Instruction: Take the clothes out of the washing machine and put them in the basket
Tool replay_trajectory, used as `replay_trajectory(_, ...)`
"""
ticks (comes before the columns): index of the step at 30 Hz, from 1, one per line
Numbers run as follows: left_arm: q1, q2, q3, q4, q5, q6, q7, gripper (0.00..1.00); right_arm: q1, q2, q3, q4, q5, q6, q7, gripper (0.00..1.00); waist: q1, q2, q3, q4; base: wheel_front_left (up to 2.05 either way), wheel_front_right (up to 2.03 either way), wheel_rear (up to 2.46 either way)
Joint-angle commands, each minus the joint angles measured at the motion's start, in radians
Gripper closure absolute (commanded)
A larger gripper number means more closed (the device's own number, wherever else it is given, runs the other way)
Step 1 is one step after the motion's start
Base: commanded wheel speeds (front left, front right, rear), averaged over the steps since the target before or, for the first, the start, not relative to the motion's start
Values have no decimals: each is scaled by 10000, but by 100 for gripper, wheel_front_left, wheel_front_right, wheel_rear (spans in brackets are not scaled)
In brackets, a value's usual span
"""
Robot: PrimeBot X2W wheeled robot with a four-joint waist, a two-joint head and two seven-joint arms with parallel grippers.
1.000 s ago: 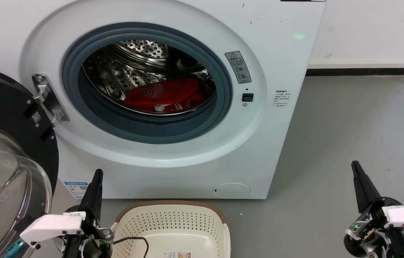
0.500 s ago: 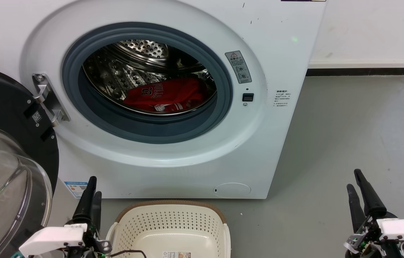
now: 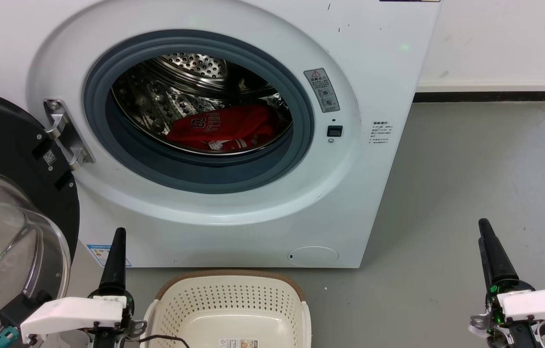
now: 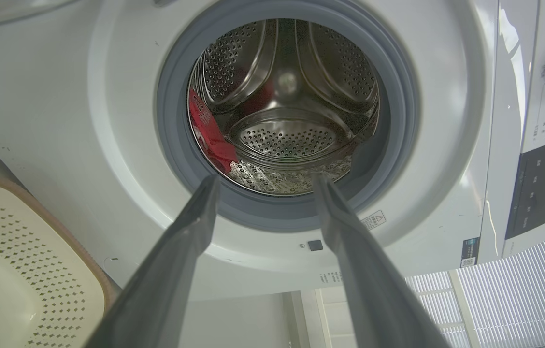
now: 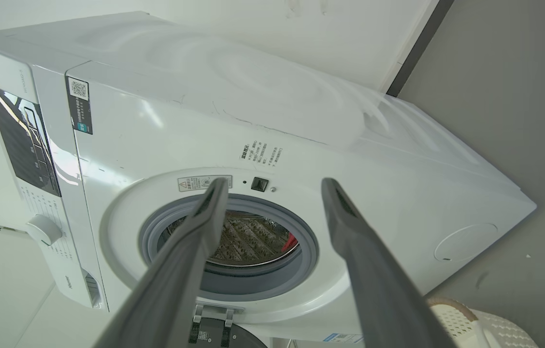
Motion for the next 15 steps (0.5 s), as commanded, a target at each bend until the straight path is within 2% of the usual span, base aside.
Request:
replay_trajectory(1, -8, 28, -36, -318, 408, 77, -102, 0, -33, -2, 21, -301, -365, 0, -99, 0, 0, 0, -2, -1, 0, 0, 0)
replay_trajectory(15, 288, 33, -467, -1055, 3064, 705, -637, 0, 212, 2, 309, -1205, -3366, 0, -636, 0, 0, 0, 5, -1, 0, 0, 0)
